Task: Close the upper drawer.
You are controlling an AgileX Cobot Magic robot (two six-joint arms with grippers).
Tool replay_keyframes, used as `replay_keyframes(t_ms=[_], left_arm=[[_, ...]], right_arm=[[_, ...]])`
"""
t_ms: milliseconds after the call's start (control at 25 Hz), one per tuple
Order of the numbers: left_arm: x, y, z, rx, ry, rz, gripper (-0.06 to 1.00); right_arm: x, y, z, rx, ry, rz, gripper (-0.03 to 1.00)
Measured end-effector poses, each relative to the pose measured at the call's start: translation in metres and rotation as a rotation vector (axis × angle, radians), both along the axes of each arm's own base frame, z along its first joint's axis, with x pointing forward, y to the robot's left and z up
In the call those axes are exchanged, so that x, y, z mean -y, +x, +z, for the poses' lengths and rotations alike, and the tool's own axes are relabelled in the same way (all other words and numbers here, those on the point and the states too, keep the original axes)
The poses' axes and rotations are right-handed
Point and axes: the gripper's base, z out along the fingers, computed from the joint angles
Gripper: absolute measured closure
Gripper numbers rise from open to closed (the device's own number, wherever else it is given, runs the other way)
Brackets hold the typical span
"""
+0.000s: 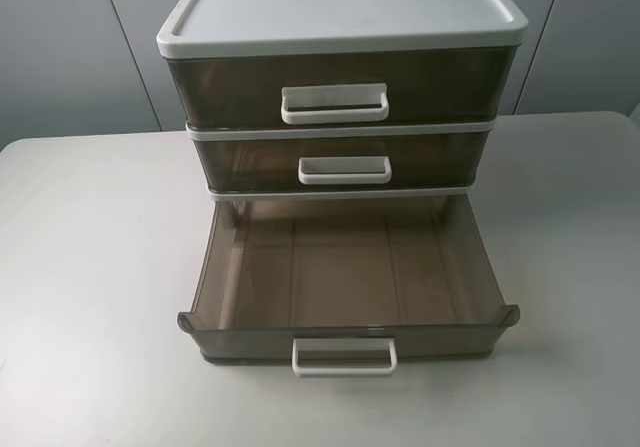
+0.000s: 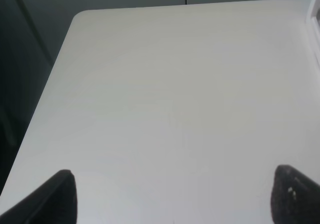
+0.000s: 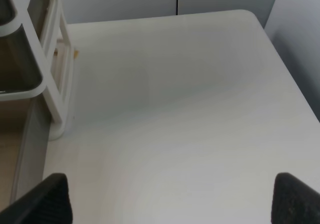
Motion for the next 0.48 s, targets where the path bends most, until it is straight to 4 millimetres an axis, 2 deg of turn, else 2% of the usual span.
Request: replay_keyframes(t_ms=[480], left_arm=[[0.0, 0.0, 0.0, 0.0, 0.0, 0.0, 0.2]], right_arm=[[0.0, 0.0, 0.0, 0.0, -0.001, 0.001, 0.36]])
